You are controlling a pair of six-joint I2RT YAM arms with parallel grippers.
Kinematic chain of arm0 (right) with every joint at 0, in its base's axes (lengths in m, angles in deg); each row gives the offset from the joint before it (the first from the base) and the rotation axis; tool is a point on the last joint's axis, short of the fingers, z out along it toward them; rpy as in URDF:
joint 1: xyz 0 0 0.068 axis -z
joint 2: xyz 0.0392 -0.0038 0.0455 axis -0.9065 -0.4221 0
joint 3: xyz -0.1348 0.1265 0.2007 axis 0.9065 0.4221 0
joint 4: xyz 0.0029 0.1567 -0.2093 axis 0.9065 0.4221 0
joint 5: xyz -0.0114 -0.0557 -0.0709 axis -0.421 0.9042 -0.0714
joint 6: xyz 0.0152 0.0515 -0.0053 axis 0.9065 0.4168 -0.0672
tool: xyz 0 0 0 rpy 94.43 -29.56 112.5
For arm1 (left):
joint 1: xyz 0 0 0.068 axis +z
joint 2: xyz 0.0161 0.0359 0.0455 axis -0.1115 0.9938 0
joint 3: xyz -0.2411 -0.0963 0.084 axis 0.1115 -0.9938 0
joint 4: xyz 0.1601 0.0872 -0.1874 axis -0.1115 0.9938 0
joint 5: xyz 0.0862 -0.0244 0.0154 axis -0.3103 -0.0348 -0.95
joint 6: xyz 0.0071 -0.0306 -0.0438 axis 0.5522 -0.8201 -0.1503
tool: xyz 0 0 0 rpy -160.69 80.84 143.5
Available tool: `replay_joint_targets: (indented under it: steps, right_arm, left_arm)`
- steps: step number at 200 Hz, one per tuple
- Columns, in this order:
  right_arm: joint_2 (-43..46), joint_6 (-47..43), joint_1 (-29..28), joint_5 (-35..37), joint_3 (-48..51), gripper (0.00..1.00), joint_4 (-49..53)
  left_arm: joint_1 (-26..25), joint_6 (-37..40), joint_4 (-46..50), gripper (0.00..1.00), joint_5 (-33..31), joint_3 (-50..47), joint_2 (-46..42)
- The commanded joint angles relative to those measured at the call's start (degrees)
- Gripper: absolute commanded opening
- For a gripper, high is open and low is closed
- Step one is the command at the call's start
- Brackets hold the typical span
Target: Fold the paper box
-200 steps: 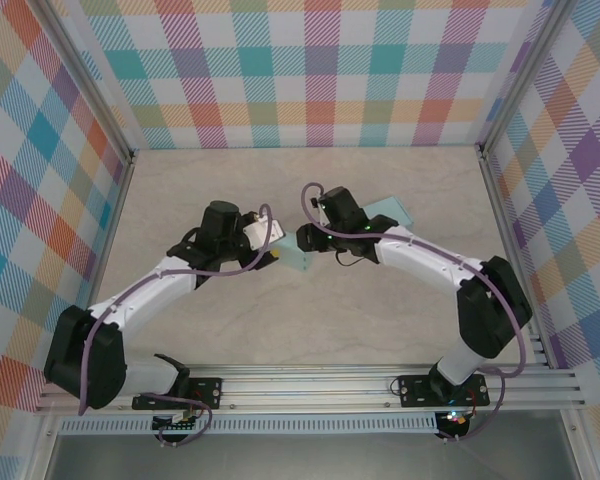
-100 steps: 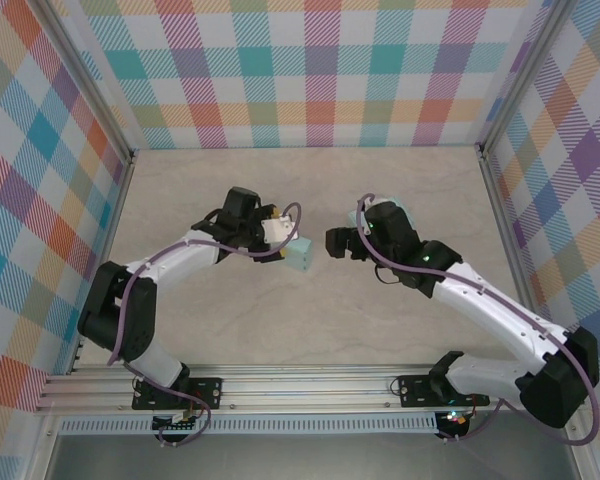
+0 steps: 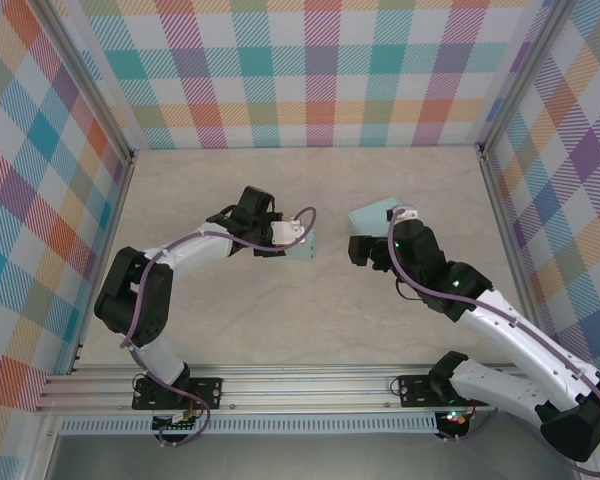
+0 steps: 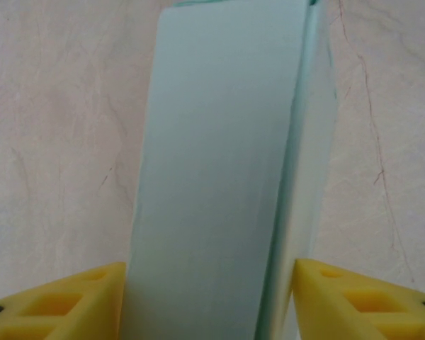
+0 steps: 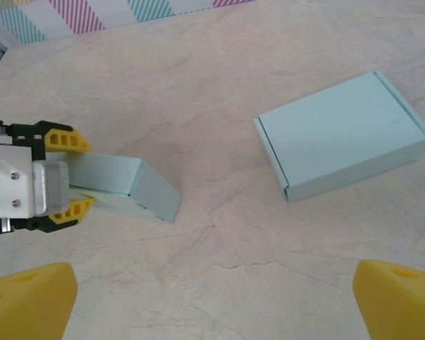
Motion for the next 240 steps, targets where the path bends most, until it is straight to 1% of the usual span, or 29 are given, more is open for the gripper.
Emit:
replay_joint_targets:
  steps: [1, 28, 53, 84, 100, 114, 117, 123, 138, 141, 181, 202, 218, 240]
  right_arm:
    - [0.8, 1.0, 0.4, 2.4, 0.7, 1.0, 0.4]
    - [1.2, 1.2, 0.5, 3.2, 1.2, 1.0, 0.5]
    - [1.8, 1.5, 0.5, 3.1, 1.9, 1.0, 0.2]
    - [2.7, 1.8, 0.5, 3.2, 2.4, 1.0, 0.1]
    - [3.0, 1.9, 0.4, 3.1, 2.6, 1.0, 0.3]
    - [3.4, 1.9, 0.5, 3.1, 2.6, 1.0, 0.7]
    - [3.5, 1.8, 0.5, 3.1, 2.6, 1.0, 0.8]
    - [3.6, 1.8, 0.5, 3.1, 2.6, 1.0, 1.0]
    - [4.2, 1.7, 0.5, 3.4, 2.6, 1.0, 1.5]
    - [4.4, 1.7, 0.5, 3.4, 2.6, 1.0, 1.6]
    - [5.8, 1.4, 0.7, 4.1, 3.3, 1.0, 1.9]
    - [5.3, 1.4, 0.7, 4.8, 4.1, 1.0, 1.7]
    - [4.5, 1.2, 1.0, 5.7, 4.4, 1.0, 1.1]
    - [2.9, 0.9, 2.1, 7.9, 5.2, 1.0, -0.4]
  left_arm:
    - [-1.6, -0.8, -1.6, 0.52, -5.0, -0.1, 0.4]
    - [-2.7, -0.7, -8.7, 0.47, -9.2, -3.5, 0.3]
    - [-4.0, 0.8, -19.3, 0.47, -14.6, -7.3, 1.1]
    - [-5.5, 2.5, -26.6, 0.48, -19.9, -8.2, 4.9]
    - [-6.2, 3.0, -31.9, 0.55, -23.0, -8.8, 7.5]
    - [-6.7, 2.6, -32.5, 0.63, -23.4, -8.8, 8.5]
    - [-6.8, 2.3, -32.2, 0.65, -23.0, -8.9, 8.4]
    - [-7.0, 1.7, -31.0, 0.74, -21.9, -8.8, 8.2]
    - [-7.3, -0.5, -27.3, 0.98, -18.5, -8.6, 6.1]
    - [-7.4, -1.0, -26.7, 1.0, -18.2, -8.7, 5.6]
    - [-8.9, -5.4, -16.9, 1.0, -14.4, -9.0, -3.4]
    - [-9.2, -10.0, -15.9, 1.0, -13.5, -11.1, -10.1]
    - [-9.2, -14.2, -18.5, 1.0, -15.3, -14.4, -15.9]
    - [-9.2, -21.9, -22.7, 1.0, -22.0, -19.2, -24.6]
